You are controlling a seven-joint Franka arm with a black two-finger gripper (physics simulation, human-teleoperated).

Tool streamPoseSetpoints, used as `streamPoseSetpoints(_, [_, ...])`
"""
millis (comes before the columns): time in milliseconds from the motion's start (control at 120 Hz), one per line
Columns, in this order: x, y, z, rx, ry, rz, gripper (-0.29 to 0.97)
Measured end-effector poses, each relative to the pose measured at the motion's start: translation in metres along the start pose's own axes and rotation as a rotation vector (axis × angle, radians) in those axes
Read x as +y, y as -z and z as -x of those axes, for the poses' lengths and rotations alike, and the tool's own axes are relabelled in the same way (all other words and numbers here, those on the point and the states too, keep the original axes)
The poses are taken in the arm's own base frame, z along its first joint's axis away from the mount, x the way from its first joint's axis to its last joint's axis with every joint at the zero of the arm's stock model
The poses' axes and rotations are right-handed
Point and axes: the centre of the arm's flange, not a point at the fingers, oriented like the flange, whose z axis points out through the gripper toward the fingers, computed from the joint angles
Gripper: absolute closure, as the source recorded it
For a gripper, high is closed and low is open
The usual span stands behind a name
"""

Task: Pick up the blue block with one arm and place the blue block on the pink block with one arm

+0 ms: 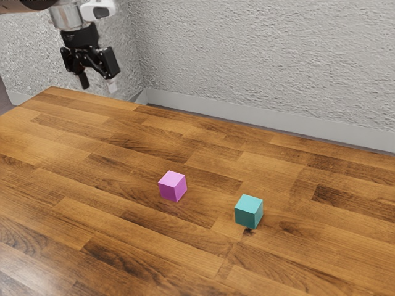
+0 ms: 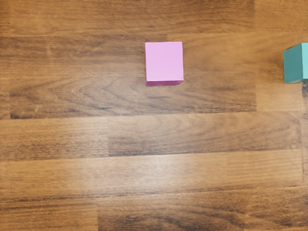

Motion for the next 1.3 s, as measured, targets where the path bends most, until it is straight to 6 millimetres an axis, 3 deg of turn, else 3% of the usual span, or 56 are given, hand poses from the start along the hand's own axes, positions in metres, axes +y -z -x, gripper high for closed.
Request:
streamPoseSetpoints(75, [-0.011, -0.003, -0.005, 0.006, 0.019, -0.006, 0.02])
streamPoseSetpoints(117, [-0.019, -0.024, -0.027, -0.020, 0.045, -0.011, 0.02])
streamPoseSetpoints(142, [-0.015, -0.040, -0.043, -0.037, 0.049, -0.015, 0.02])
streamPoseSetpoints(167, [0.013, -0.063, -0.066, -0.059, 0.025, -0.015, 0.02])
streamPoseSetpoints(192, [0.064, -0.091, -0.084, -0.084, -0.032, -0.018, 0.02])
streamPoseSetpoints(225, [0.129, -0.125, -0.096, -0.110, -0.102, -0.022, 0.02])
streamPoseSetpoints(258, [0.171, -0.157, -0.100, -0.132, -0.136, -0.016, 0.02])
streamPoseSetpoints(325, [0.209, -0.229, -0.093, -0.192, -0.138, -0.006, 0.03])
streamPoseSetpoints(450, [0.263, -0.291, -0.080, -0.157, -0.148, 0.000, 0.03])
streamPoseSetpoints(583, [0.280, -0.323, -0.075, -0.061, -0.122, 0.017, 0.05])
streamPoseSetpoints(817, [0.297, -0.350, -0.087, 0.076, -0.107, 0.005, 0.07])
streamPoseSetpoints(967, [0.297, -0.366, -0.089, 0.070, -0.087, -0.009, 0.07])
streamPoseSetpoints(1075, [0.281, -0.379, -0.095, 0.043, -0.049, -0.022, 0.07])
streamPoseSetpoints(1300, [0.280, -0.380, -0.116, 0.041, -0.023, -0.020, 0.07])
